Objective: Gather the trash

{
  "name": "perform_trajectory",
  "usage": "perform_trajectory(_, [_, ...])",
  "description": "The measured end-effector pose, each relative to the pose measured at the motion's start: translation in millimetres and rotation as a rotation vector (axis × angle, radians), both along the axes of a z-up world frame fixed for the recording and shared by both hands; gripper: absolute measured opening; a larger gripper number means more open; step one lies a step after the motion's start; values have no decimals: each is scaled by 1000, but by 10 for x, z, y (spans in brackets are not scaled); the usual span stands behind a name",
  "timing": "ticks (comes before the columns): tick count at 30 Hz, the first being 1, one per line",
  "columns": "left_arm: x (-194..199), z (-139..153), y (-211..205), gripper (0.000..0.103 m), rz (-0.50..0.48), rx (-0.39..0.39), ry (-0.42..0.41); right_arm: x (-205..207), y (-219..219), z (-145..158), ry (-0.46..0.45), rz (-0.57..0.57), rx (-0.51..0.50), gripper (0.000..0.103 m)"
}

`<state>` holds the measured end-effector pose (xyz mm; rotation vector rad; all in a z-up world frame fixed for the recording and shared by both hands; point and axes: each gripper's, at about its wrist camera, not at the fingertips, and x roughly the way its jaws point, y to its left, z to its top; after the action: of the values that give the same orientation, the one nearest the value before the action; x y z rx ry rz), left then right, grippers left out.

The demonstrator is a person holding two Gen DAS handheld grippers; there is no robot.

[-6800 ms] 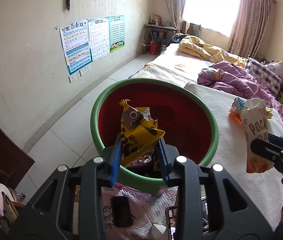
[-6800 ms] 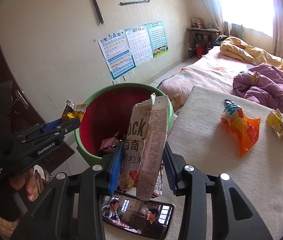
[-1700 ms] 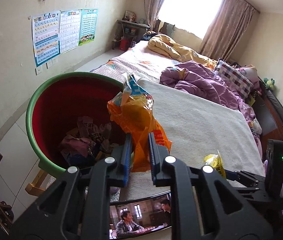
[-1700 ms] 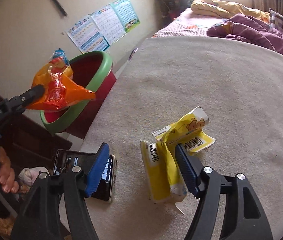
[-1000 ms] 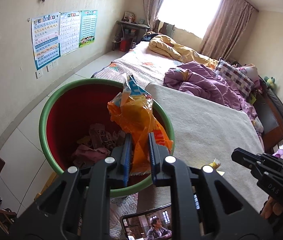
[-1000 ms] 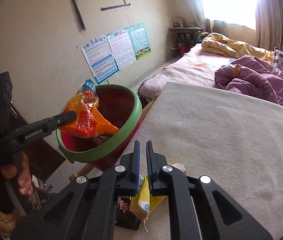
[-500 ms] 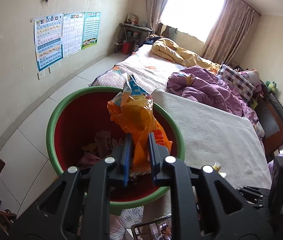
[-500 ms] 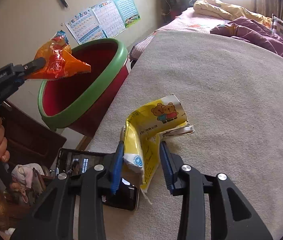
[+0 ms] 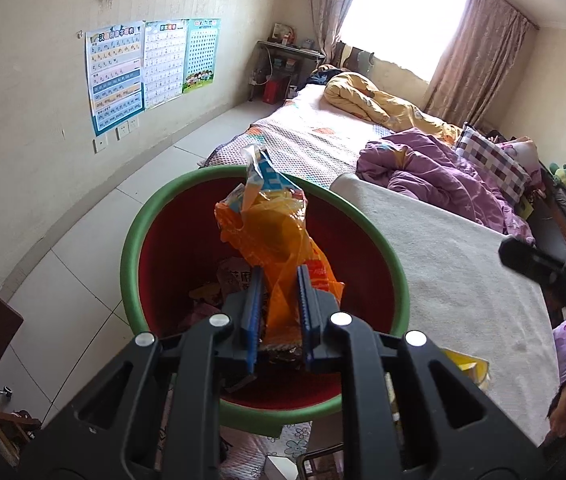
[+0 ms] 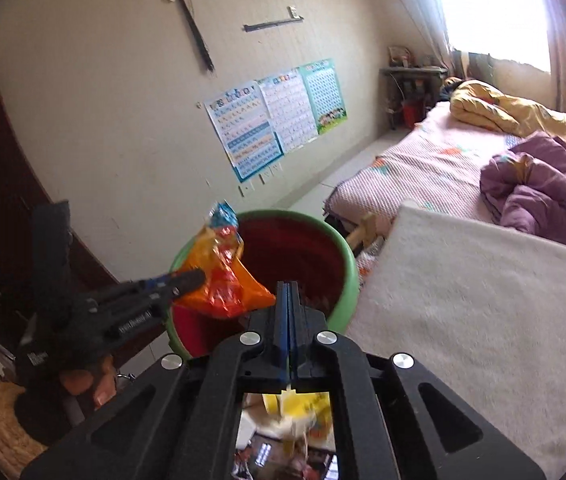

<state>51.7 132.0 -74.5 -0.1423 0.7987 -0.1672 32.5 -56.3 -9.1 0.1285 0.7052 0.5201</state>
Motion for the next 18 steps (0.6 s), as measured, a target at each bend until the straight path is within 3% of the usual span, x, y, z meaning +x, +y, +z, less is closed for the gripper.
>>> perform_trajectory(2, [23,-50,42,16,11,3,21,125,67,84,-18,7,-16,3])
perform_trajectory(3, [24,-72,59,16,14,3,31,152,53,104,-9,5,-14,10])
perform_trajectory(4, [11,-89,76,16,17,4,35,178,24,100,11,25,-3,41])
perform_trajectory(6, [-8,-122,100,16,21,1,44,160,-29,43,59,48,-23,71])
perform_trajectory(11, [0,-185,118,17,27,-13,59,-112,-197,-245,125,-25,-80,71])
perform_trajectory(18, [47,-187,6,17,5,-5,60,-88,-285,-863,294,-157,-104,73])
